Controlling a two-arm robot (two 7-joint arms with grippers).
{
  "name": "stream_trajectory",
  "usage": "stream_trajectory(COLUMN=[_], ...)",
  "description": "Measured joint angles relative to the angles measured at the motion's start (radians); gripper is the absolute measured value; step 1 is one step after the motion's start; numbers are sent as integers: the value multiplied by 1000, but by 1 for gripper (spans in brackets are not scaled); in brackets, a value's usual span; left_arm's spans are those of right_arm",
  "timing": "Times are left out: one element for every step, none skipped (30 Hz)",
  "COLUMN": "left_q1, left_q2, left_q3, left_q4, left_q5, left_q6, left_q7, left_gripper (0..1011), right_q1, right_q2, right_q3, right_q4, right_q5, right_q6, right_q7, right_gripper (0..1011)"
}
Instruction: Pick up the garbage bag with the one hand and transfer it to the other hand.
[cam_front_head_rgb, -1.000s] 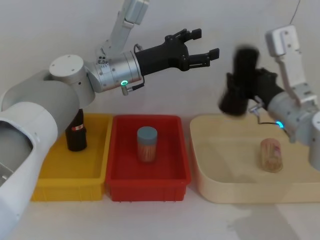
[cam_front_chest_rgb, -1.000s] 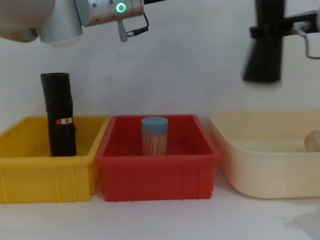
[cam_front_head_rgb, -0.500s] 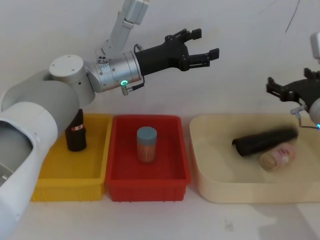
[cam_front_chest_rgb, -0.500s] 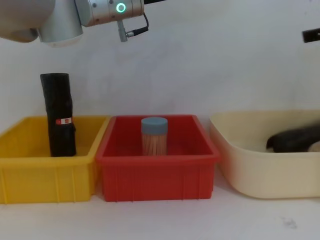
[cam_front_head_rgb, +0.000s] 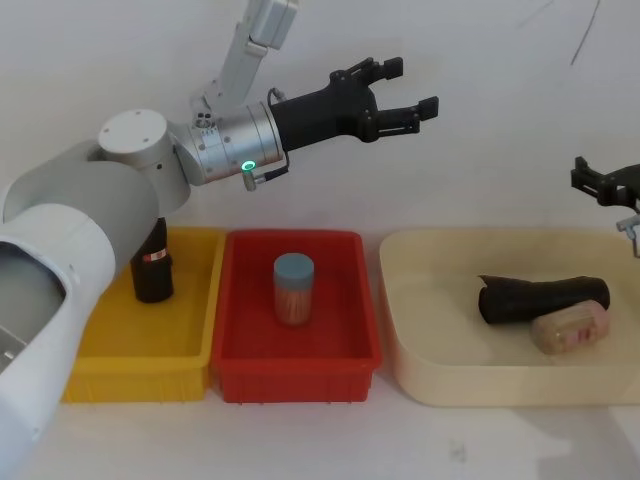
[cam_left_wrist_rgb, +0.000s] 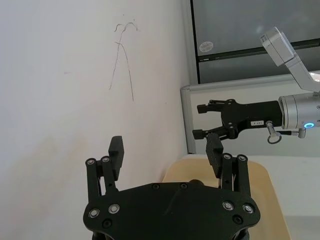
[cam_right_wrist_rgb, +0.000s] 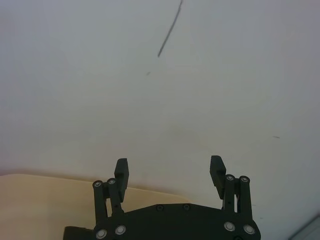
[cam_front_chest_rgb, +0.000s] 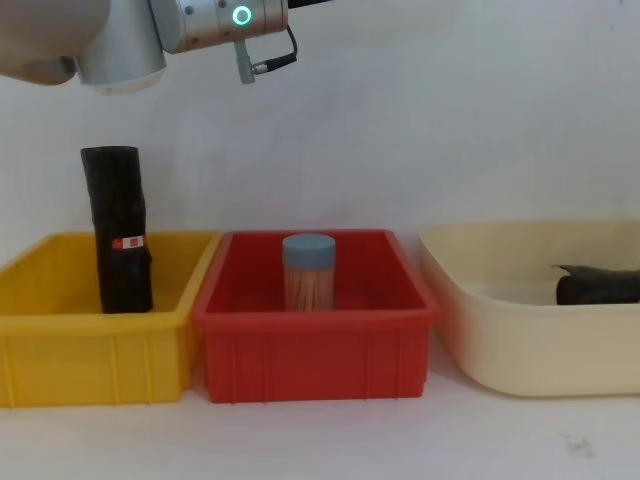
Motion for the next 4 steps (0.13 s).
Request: stream_trajectory(left_q1=[0,0,0,0], left_q2=[0,0,0,0], left_q3=[0,0,0,0], left_q4=[0,0,0,0], left_q5=[0,0,0,0], left_q6=[0,0,0,0], left_q7=[0,0,0,0], left_gripper=[1001,1001,1001,1001], right_q1=[0,-2,-2,-3], right_q2=[1,2,2,3], right_q3=[1,3,3,5], right_q4=[0,-1,-1,-2], right_q5=[0,-1,-1,-1], right_q6=[1,3,3,4], right_q7=[-1,-2,-2,-3], right_gripper=[999,999,999,999])
